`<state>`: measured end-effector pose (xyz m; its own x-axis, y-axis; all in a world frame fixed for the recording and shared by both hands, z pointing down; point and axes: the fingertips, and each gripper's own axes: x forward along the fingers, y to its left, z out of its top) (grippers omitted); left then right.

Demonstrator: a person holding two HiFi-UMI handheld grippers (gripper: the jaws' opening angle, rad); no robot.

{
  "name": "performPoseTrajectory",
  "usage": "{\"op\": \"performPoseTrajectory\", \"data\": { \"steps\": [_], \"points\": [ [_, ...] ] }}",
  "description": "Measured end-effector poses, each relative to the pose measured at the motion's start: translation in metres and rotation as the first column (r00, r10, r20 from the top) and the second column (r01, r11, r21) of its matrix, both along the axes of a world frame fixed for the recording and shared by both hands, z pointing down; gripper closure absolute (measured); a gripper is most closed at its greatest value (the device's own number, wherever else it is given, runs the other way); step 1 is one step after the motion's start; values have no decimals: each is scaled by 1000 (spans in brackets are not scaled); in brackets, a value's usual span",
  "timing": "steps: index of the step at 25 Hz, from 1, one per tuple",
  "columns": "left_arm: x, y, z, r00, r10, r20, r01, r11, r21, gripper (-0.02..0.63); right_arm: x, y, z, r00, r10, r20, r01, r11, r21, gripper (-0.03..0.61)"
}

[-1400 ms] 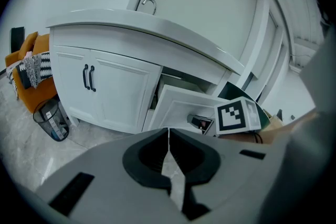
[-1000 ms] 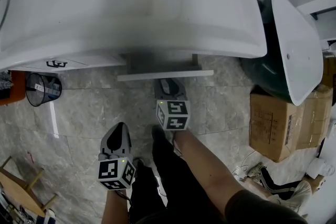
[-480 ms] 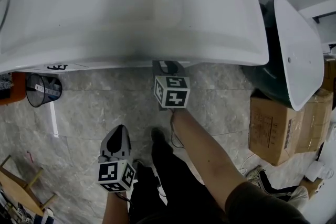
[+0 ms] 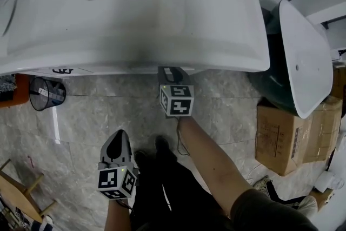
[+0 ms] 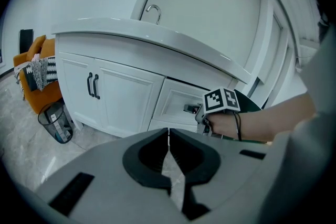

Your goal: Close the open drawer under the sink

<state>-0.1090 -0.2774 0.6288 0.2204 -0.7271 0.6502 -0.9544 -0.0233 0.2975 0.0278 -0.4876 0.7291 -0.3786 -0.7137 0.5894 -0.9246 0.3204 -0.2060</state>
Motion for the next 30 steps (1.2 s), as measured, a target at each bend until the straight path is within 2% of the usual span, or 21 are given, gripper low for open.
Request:
{"op": "performPoseTrajectory", "data": {
  "steps": [7,13,18,26,30],
  "points": [
    [-5,14,-12,1000,4,7,-4,1000,24,595,8,46,-7,999,31,40,-30,999,-12,453],
    [-16,39,-35,1000,-5,5,5,997,78,595,0,91,-38,1000,-4,24,3,999,33,462],
    [-26,76,-64,1000,-3,-5,4,991,135,595,4,129,-88,1000,17,19,-19,994,108,470],
    [-36,157,-133,997,77,-11,-73,973,219,594,6,212,-191,997,75,11,-75,969,234,513],
    [-40,198,-166,991,130,-11,-123,957,263,594,1,261,-237,995,98,17,-98,954,284,531]
  ]
}}
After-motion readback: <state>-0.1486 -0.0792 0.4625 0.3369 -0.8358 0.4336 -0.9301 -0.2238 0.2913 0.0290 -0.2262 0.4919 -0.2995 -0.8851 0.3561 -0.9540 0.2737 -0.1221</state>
